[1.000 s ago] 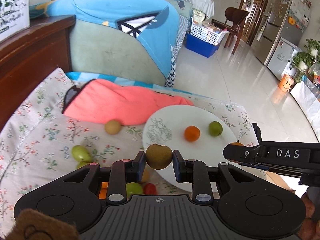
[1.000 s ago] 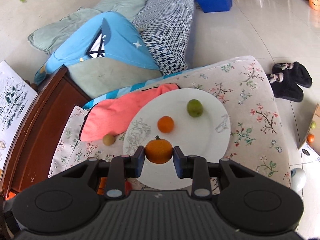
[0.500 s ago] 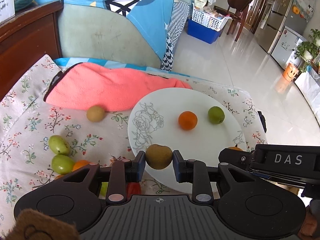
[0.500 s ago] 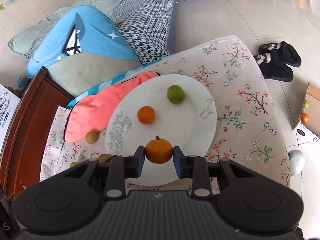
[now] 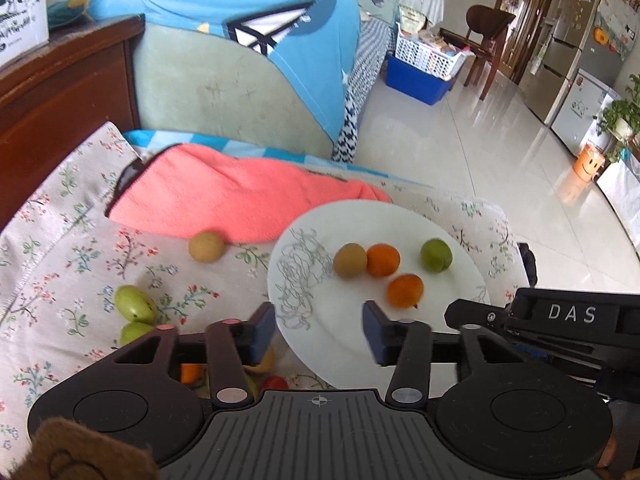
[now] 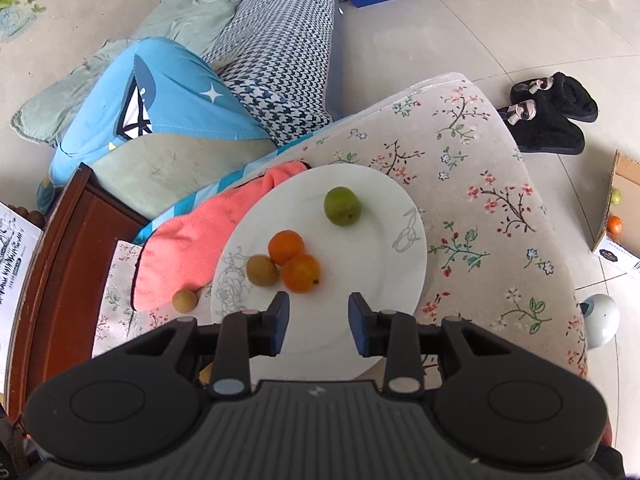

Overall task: Organize fruits
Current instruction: 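Open left tool on the plate while right tool releases the tangerine there, then withdraw both tools from the plate back toward the fruit cluster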

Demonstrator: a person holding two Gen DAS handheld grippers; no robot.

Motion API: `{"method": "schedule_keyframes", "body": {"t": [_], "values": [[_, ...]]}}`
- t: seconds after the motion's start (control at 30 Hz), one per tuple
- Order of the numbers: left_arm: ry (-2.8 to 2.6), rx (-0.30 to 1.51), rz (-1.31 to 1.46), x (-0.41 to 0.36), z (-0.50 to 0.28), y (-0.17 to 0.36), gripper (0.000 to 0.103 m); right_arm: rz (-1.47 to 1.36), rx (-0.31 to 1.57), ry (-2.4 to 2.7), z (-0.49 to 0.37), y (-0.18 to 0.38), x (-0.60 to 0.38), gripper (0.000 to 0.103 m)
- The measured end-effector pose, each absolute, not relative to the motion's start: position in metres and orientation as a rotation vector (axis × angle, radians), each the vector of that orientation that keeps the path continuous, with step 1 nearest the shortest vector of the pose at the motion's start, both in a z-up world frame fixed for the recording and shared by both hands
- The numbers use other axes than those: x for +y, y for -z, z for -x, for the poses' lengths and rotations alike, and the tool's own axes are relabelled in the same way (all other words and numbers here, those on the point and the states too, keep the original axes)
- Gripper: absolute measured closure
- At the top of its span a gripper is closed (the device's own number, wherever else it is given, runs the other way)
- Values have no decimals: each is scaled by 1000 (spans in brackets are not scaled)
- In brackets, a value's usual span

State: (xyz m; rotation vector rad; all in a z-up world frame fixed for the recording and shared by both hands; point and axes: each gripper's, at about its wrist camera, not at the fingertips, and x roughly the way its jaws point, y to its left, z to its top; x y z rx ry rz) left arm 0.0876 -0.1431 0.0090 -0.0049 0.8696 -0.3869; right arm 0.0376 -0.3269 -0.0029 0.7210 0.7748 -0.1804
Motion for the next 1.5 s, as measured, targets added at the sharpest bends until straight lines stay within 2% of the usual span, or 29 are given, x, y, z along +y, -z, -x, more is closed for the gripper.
{"method": "schedule_keyframes", "body": {"t": [0.17,0.4,0.83,1.23,1.5], "values": [[355,841,2,-133,-89,-24,39,-712,748,147,-37,-2,-324,68],[332,822,17,-114,-92,-43,33,-676,715,88,-38,-10,-316,65],[275,760,-7,-74,-89,-74,27,-572,716,-16,-41,-13,-288,58],[225,770,-28,-41,-88,-69,27,-466,750,-122,-41,-8,-254,58],[180,862,26,-12,-96,-49,27,-358,766,-181,-40,-4,-228,58]]}}
